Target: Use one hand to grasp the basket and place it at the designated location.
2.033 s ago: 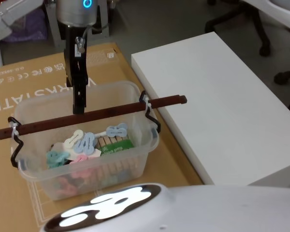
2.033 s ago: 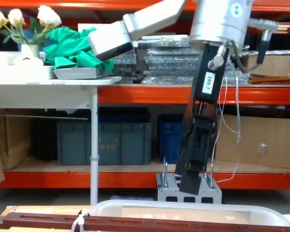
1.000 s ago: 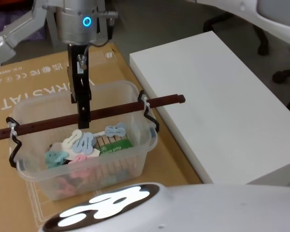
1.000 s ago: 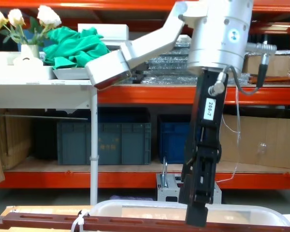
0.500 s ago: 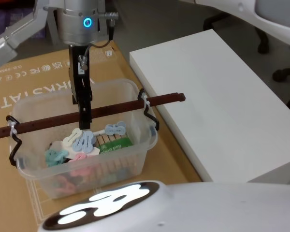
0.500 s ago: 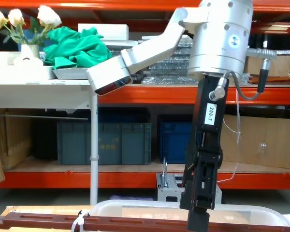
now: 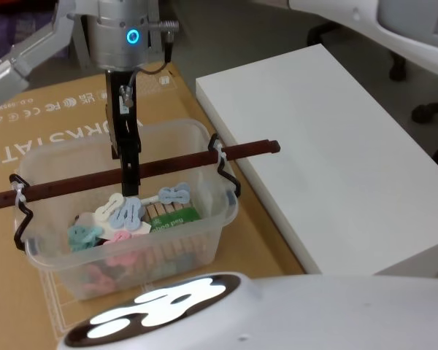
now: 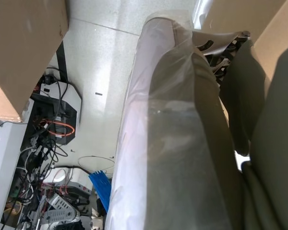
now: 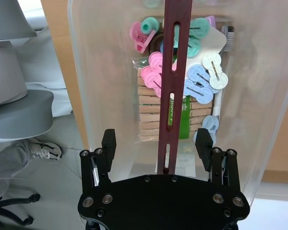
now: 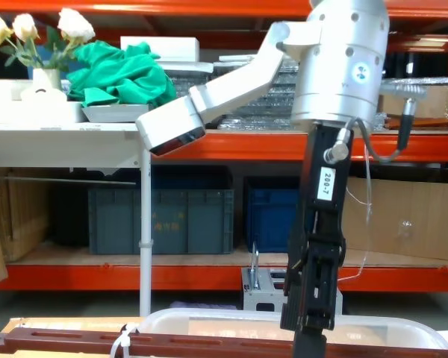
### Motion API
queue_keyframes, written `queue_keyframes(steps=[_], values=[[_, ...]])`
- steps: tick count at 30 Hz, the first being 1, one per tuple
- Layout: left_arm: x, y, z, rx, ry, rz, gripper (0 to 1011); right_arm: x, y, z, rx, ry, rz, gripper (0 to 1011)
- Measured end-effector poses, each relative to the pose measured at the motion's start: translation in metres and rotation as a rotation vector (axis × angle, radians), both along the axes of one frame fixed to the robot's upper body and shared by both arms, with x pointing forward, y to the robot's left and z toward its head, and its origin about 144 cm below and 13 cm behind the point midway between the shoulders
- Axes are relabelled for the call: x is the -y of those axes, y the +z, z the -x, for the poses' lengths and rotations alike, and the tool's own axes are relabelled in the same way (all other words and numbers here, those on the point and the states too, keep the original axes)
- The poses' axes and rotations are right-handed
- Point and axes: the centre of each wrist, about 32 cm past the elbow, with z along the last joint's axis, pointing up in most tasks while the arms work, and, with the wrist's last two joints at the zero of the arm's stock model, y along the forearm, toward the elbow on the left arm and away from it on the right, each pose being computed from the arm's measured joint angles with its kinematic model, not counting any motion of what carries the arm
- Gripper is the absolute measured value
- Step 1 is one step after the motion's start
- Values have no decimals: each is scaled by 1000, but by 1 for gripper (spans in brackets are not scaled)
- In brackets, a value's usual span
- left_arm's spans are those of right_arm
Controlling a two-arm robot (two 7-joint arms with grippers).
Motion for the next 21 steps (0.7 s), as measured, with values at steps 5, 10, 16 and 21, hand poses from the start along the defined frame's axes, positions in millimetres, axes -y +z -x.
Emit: queue_keyframes(steps=[5, 10, 16, 21], values=[[0, 0, 0, 0, 0, 0, 0, 0, -5, -2, -11, -1, 1, 1000], [0, 0, 0, 0, 0, 0, 0, 0, -8, -4, -21, -3, 2, 1000], [0, 0, 0, 0, 0, 0, 0, -2, -13, -6, -32, 0, 3, 1000], [0, 0, 0, 0, 0, 0, 0, -4, -16, -7, -42, 4, 3, 1000]])
